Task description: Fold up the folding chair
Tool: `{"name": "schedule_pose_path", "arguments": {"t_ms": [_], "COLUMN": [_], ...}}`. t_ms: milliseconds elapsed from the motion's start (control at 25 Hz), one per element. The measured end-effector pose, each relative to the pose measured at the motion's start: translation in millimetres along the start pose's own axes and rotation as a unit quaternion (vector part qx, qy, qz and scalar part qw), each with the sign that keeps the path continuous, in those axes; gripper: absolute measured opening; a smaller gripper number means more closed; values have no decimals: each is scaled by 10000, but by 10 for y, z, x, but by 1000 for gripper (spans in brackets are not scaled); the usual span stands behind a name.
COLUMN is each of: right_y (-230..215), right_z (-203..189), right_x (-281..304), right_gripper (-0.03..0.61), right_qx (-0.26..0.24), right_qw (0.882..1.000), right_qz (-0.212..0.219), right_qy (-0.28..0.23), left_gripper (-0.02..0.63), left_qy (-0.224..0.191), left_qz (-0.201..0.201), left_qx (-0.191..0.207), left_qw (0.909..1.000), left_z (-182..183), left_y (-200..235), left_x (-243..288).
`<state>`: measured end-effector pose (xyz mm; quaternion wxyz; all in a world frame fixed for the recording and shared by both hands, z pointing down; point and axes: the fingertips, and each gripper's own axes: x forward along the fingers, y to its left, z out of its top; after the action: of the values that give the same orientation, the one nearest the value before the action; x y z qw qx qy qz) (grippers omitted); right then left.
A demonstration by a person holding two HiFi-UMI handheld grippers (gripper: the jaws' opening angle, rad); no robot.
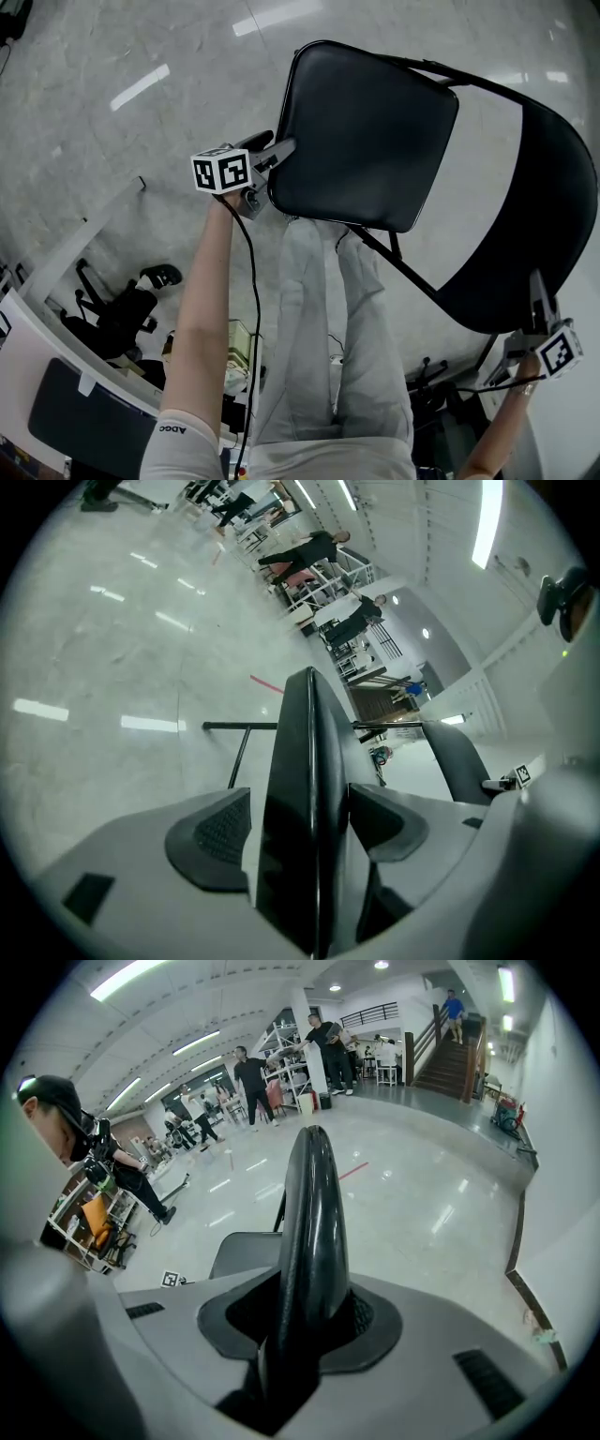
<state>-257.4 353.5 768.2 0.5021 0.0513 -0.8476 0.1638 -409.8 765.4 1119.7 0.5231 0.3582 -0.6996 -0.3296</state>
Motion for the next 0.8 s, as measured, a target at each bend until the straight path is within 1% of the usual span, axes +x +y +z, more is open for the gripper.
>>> {"name": "schedule_pose_path", "arguments": {"t_ms": [80,160,320,400,480,640,800], "right_y": [19,33,-60,-132,-235,-522,-923], "right_z": [0,-6,-14,-17,-23,-9,12], "right_x": [1,36,45,42,22,-59,-142], "right_gripper": [115,114,110,118,123,123,123], "right_qx": [7,22,34,148,242,305,317], "right_qw": [10000,9997,9996,9988,9980,9971,9956], "right_qz": [92,226,287,466,587,697,872], "right_qy": [-15,-13,-30,-53,-54,-63,-102], "left_gripper": [318,318,318,318,318,318,318], "left_qy": [4,43,365,442,468,592,826], "left_qz": [-53,-11,96,111,118,177,111], "left_qx": [-84,-70,139,208,232,398,729], "left_qw": [10000,10000,9992,9987,9986,9973,9938], "left_z": [-15,-25,-134,-156,-162,-190,-225], "left_y": [-12,-5,-82,-144,-221,-445,-774], "left_x": [8,-2,48,61,64,124,255]}}
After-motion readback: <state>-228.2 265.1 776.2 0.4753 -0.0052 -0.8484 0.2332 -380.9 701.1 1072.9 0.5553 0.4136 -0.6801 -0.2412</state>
